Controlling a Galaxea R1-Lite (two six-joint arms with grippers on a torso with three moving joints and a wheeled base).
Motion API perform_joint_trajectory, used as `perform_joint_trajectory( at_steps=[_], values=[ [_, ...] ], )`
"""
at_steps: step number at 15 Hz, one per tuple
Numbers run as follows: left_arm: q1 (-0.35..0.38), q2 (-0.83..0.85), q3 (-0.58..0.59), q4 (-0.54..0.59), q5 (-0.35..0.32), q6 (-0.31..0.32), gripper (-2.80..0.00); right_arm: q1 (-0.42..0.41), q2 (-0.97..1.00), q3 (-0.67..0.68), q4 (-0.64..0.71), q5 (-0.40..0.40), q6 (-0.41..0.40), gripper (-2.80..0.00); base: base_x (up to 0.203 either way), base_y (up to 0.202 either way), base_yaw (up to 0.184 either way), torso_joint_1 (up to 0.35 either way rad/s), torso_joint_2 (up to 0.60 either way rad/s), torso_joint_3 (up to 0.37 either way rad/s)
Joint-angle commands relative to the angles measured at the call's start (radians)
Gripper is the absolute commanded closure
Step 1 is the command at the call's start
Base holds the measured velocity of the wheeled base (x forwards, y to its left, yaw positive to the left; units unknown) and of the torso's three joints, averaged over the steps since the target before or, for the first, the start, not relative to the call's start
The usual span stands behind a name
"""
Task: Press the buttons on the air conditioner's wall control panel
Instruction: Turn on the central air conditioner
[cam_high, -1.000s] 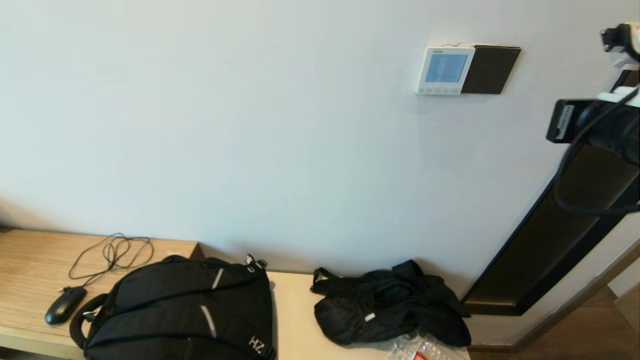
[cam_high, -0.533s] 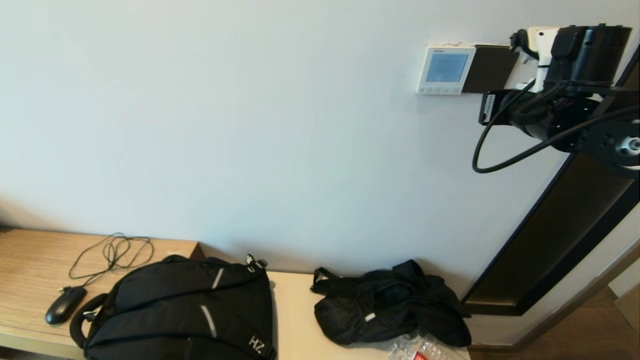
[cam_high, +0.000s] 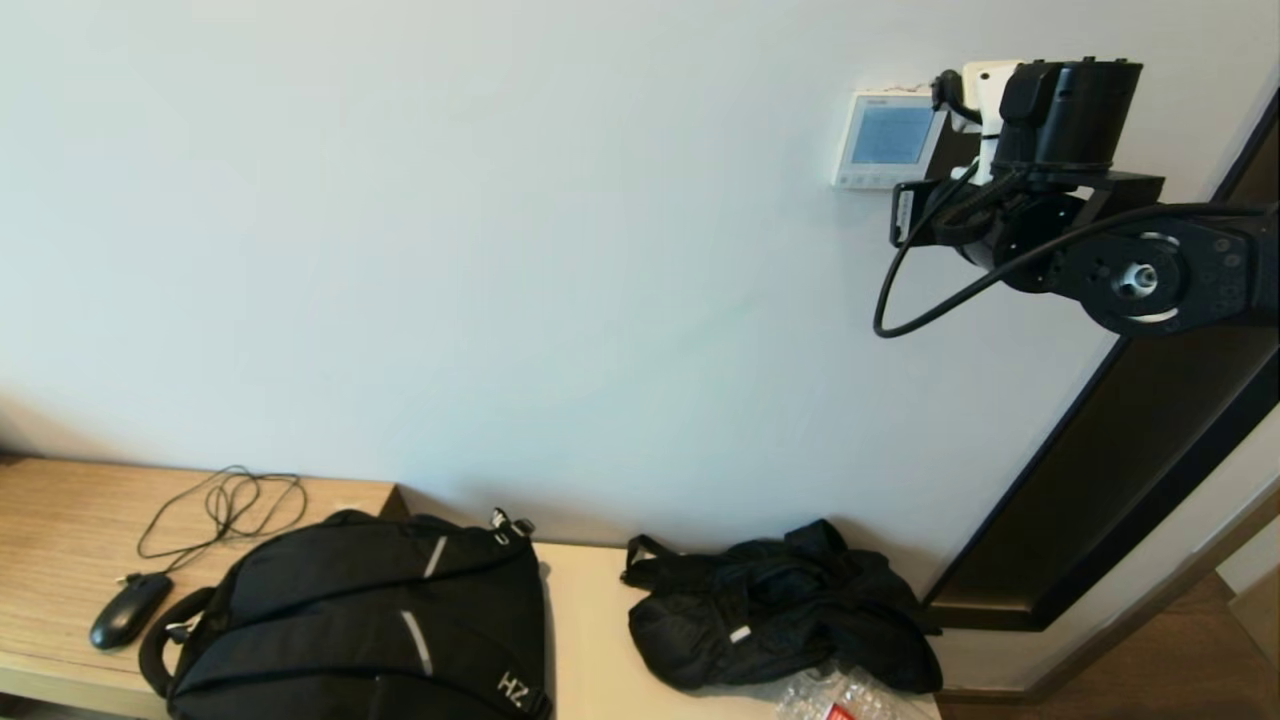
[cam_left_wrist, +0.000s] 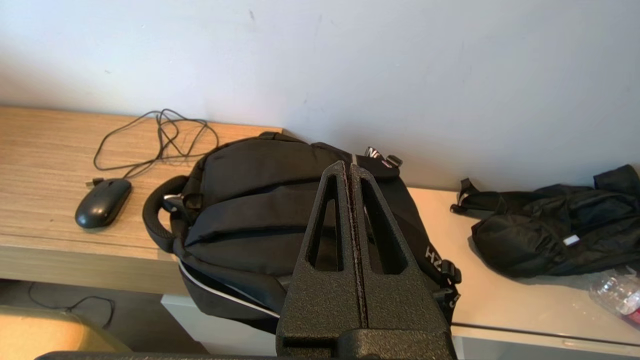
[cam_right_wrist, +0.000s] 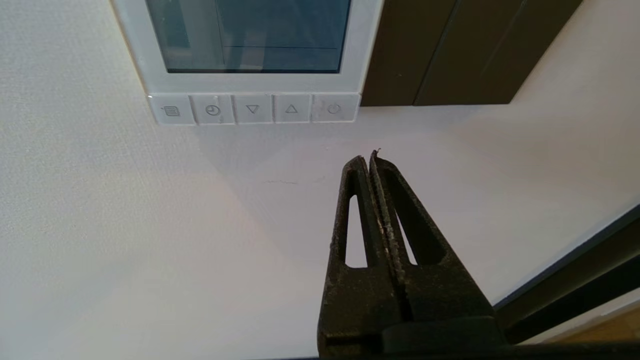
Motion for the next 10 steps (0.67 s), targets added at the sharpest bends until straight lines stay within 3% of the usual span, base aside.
perform_joint_trajectory(
  at_steps=[1, 10],
  values=[
    [0.000, 0.001, 0.000, 0.000, 0.001, 0.001, 0.00, 0.000, 0.019, -0.031, -0.002, -0.003, -0.006, 0.00, 0.000, 0.000, 0.000, 0.000, 0.00, 0.000],
    [0.000, 0.000, 0.000, 0.000, 0.001, 0.000, 0.00, -0.011, 0.078, -0.113, 0.000, -0.003, -0.046, 0.00, 0.000, 0.000, 0.000, 0.000, 0.00, 0.000]
  ],
)
